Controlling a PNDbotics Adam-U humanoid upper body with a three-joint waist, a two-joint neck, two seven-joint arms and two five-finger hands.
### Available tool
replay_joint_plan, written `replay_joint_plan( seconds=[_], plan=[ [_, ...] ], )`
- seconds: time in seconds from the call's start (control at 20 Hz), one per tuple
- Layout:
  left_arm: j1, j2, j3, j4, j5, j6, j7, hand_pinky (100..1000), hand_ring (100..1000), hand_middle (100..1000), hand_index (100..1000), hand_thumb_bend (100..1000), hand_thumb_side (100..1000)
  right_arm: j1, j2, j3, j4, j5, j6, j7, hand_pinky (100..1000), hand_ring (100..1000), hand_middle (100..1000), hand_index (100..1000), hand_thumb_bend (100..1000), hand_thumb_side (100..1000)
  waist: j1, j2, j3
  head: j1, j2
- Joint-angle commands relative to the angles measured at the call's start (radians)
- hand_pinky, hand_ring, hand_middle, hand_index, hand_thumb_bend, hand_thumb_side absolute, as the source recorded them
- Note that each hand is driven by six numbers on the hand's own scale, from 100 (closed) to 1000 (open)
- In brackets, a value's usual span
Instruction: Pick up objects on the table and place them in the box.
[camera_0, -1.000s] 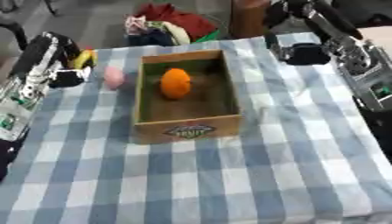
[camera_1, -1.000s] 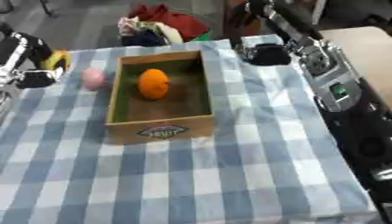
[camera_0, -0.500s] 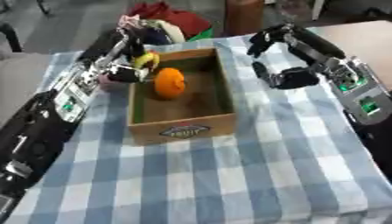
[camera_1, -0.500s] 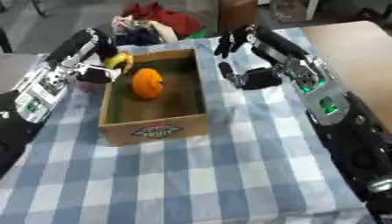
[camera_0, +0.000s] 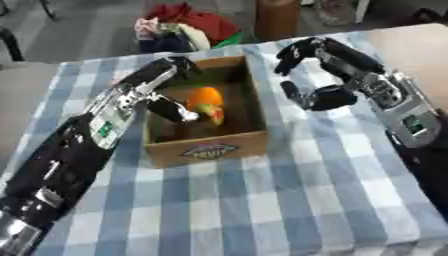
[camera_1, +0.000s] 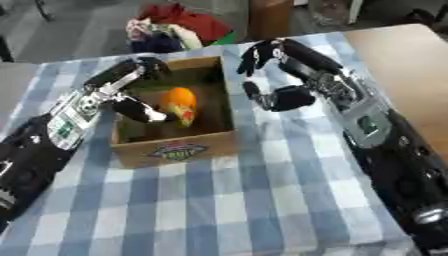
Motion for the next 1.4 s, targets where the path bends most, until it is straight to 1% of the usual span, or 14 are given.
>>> replay_joint_plan(
  seconds=[0.05,0.1,0.2,0.35,0.4,0.45,0.6,0.8,0.95,1.1,1.2,1.25,1.35,1.4],
  plan=[
    [-0.006,0.061,0.063,-0.046,0.017,0.054,0.082,768,733,784,812,477,229,-0.013,-0.013,-0.01,-0.007,0.007,0.0,-0.002,670,823,534,696,100,198,-0.004,-0.018,0.005,-0.005,-0.01],
    [-0.002,0.07,0.078,-0.053,0.012,0.077,0.114,763,721,771,800,445,166,-0.012,-0.013,-0.01,-0.007,0.007,0.0,-0.003,670,823,534,697,100,198,-0.004,-0.018,0.007,-0.006,-0.01],
    [0.006,0.089,0.111,-0.047,0.0,0.129,0.171,758,711,761,792,420,103,-0.01,-0.014,-0.01,-0.007,0.008,0.0,-0.003,670,823,534,698,100,198,-0.004,-0.019,0.01,-0.009,-0.01],
    [0.014,0.108,0.145,-0.001,-0.039,0.189,0.223,753,709,757,791,407,100,-0.007,-0.016,-0.011,-0.007,0.008,0.001,-0.004,669,823,533,698,100,196,-0.004,-0.02,0.013,-0.012,-0.009],
    [0.014,0.11,0.151,0.018,-0.054,0.196,0.229,753,709,757,792,409,100,-0.006,-0.016,-0.011,-0.007,0.007,0.001,-0.004,669,823,533,698,100,198,-0.004,-0.021,0.013,-0.012,-0.009],
    [0.015,0.115,0.154,0.04,-0.074,0.202,0.23,750,715,763,799,432,100,-0.006,-0.016,-0.011,-0.007,0.007,0.001,-0.003,669,823,533,698,100,198,-0.004,-0.021,0.013,-0.013,-0.009],
    [0.013,0.117,0.164,0.112,-0.16,0.207,0.22,746,721,777,811,463,100,-0.005,-0.016,-0.012,-0.008,0.005,0.0,-0.002,668,823,533,699,100,198,-0.004,-0.02,0.009,-0.013,-0.009],
    [0.014,0.096,0.191,0.204,-0.241,0.22,0.223,739,717,778,811,469,100,-0.004,-0.015,-0.014,-0.009,0.002,-0.001,0.0,668,823,533,698,100,198,-0.007,-0.019,0.004,-0.014,-0.01],
    [0.014,0.085,0.207,0.262,-0.27,0.223,0.233,736,714,776,809,467,100,-0.003,-0.015,-0.015,-0.009,0.0,0.0,0.001,667,824,532,699,100,198,-0.007,-0.017,0.0,-0.014,-0.01],
    [0.014,0.073,0.222,0.305,-0.273,0.225,0.251,733,710,773,807,463,100,-0.002,-0.015,-0.016,-0.01,-0.003,0.001,0.002,667,824,532,699,100,198,-0.007,-0.016,-0.003,-0.014,-0.011],
    [0.015,0.064,0.227,0.328,-0.272,0.227,0.272,721,675,736,784,452,100,-0.002,-0.015,-0.017,-0.01,-0.004,0.001,0.003,667,824,531,699,100,198,-0.007,-0.015,-0.004,-0.014,-0.011],
    [0.015,0.061,0.229,0.335,-0.272,0.231,0.287,700,627,677,748,414,100,-0.002,-0.015,-0.017,-0.011,-0.004,0.001,0.003,667,824,531,699,100,198,-0.007,-0.014,-0.004,-0.014,-0.011],
    [0.014,0.057,0.234,0.345,-0.27,0.244,0.332,669,572,603,693,358,100,-0.002,-0.015,-0.017,-0.011,-0.004,0.001,0.003,667,824,531,699,100,198,-0.007,-0.014,-0.006,-0.013,-0.01],
    [0.013,0.056,0.236,0.347,-0.267,0.251,0.356,662,558,586,679,345,100,-0.001,-0.016,-0.017,-0.01,-0.004,0.001,0.003,667,824,531,699,100,198,-0.007,-0.014,-0.006,-0.013,-0.011]
  ],
)
